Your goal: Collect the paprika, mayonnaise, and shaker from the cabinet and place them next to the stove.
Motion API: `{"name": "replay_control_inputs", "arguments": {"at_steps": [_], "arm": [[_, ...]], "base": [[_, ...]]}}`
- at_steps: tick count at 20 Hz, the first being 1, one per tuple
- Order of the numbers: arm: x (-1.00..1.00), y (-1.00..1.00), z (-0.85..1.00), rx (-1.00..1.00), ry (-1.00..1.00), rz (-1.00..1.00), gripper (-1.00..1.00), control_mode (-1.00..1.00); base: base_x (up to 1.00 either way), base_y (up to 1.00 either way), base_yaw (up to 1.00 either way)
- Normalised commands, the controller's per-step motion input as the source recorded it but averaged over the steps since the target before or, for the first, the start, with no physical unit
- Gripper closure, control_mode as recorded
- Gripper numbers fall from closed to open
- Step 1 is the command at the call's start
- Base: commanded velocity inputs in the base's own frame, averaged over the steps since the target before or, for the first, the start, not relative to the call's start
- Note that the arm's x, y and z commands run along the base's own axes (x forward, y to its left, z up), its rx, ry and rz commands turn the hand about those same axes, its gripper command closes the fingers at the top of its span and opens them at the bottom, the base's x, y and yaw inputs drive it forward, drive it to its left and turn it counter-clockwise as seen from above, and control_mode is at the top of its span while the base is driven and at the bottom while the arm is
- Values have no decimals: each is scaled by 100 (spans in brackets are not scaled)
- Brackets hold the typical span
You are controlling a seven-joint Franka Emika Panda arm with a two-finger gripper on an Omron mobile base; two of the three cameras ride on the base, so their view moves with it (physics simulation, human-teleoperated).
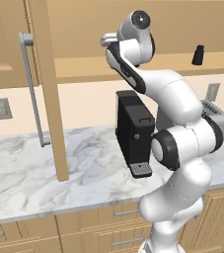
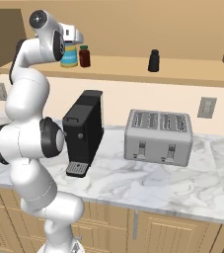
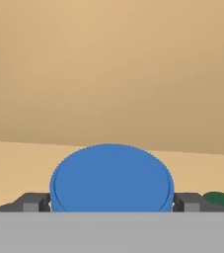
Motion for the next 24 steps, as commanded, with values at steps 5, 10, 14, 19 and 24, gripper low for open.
{"name": "replay_control_inputs", "arguments": {"at_steps": [5, 10, 14, 19, 24], "arm": [[-7, 0, -22, 0, 0, 0, 100, -100], [-39, 0, -34, 1, -3, 1, 100, -100], [-67, 0, -19, 1, 0, 0, 100, -100], [-84, -14, 0, 1, 0, 0, 100, -100], [-80, -31, 0, 1, 0, 1, 100, -100]], "base": [[0, 0, 0], [0, 0, 0], [0, 0, 0], [0, 0, 0], [0, 0, 0]]}}
